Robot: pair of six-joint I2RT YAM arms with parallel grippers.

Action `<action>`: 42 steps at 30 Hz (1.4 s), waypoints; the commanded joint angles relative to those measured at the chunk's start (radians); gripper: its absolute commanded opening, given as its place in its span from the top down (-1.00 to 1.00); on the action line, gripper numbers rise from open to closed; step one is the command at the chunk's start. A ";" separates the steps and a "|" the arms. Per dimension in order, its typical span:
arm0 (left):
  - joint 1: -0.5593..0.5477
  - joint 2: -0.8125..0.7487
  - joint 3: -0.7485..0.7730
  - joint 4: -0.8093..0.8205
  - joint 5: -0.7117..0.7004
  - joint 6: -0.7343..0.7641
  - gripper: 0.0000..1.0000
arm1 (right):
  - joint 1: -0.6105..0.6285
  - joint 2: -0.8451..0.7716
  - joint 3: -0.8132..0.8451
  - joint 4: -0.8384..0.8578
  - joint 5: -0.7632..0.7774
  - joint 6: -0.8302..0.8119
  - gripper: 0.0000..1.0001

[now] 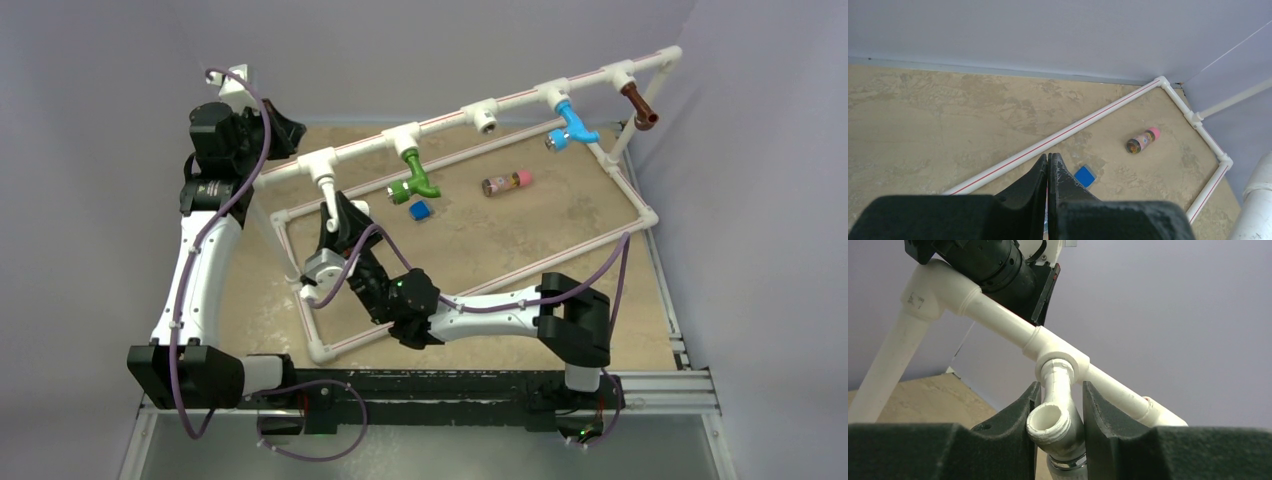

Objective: Install the water faucets

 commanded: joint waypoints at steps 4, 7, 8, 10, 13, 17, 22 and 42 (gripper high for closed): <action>0.009 0.006 -0.007 0.007 0.019 -0.016 1.00 | -0.001 -0.046 -0.027 0.100 0.093 0.175 0.39; 0.009 0.006 -0.005 0.006 0.019 -0.016 1.00 | 0.005 -0.067 -0.050 0.076 0.082 0.182 -0.11; 0.009 0.005 -0.005 0.006 0.018 -0.016 1.00 | 0.007 -0.075 -0.057 0.060 0.075 0.188 -0.24; 0.009 0.004 -0.007 0.011 0.018 -0.015 1.00 | 0.011 -0.090 -0.066 0.015 0.062 0.204 -0.43; 0.010 0.010 -0.007 0.015 0.033 -0.016 1.00 | 0.017 -0.121 -0.079 -0.046 0.040 0.224 -0.65; 0.011 0.013 -0.007 0.029 0.048 -0.019 1.00 | 0.025 -0.174 -0.110 -0.101 0.028 0.237 -0.82; 0.009 0.022 0.001 0.040 0.044 -0.025 1.00 | 0.042 -0.282 -0.176 -0.202 -0.020 0.291 -0.97; 0.010 0.041 0.244 0.066 -0.082 -0.015 1.00 | 0.047 -0.876 -0.349 -0.853 0.058 0.689 -0.97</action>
